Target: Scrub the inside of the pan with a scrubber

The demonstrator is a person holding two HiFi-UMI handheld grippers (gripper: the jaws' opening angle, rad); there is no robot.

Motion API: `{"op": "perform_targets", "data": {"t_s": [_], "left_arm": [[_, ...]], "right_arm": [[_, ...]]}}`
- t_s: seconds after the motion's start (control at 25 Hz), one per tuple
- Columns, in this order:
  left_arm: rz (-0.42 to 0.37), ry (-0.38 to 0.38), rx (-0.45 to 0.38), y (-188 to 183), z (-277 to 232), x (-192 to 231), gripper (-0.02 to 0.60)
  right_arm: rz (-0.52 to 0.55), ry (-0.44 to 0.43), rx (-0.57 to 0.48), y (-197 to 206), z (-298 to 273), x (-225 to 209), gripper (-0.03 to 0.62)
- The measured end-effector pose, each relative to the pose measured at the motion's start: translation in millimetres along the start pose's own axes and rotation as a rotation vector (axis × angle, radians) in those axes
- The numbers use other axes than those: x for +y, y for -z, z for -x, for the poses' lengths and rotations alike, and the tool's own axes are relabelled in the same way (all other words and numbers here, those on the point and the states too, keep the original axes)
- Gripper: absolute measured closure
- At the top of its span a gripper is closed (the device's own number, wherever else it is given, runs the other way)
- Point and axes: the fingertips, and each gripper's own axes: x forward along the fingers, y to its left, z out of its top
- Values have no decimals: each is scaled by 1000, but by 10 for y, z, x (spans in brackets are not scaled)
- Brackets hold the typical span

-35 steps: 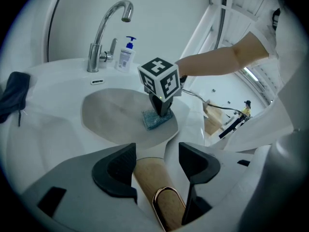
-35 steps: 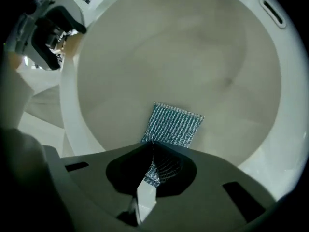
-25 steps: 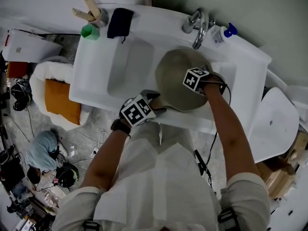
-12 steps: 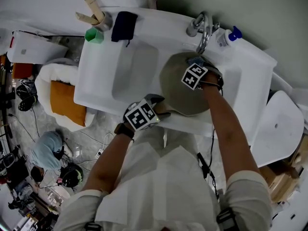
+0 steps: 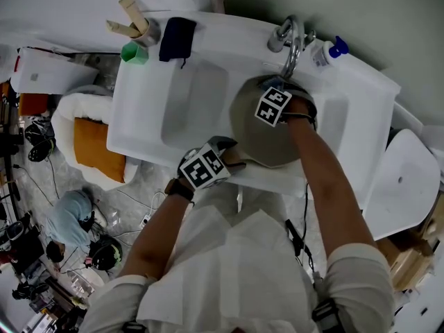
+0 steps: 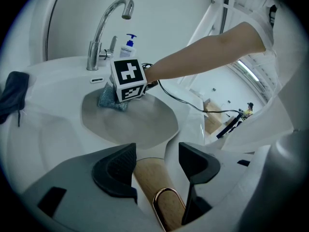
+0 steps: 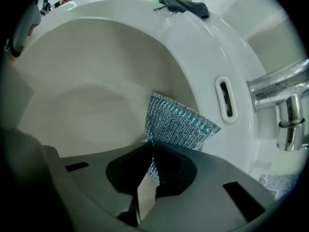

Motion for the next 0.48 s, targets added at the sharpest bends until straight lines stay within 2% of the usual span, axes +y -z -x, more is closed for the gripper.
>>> {"op": "perform_targets", "data": {"t_s": [0.12,0.24,0.48], "left_arm": [[1,-4,-6,-4,7,-1,296],[1,-9,-9,3,1,7,296],[4,-15,-10,5,0,0,296]], "right_arm": [[-14,-9,94,297,0,3,579],[-57,-60,151,575,23,93,579],[-158,-306,214,939,114,674,579]]}}
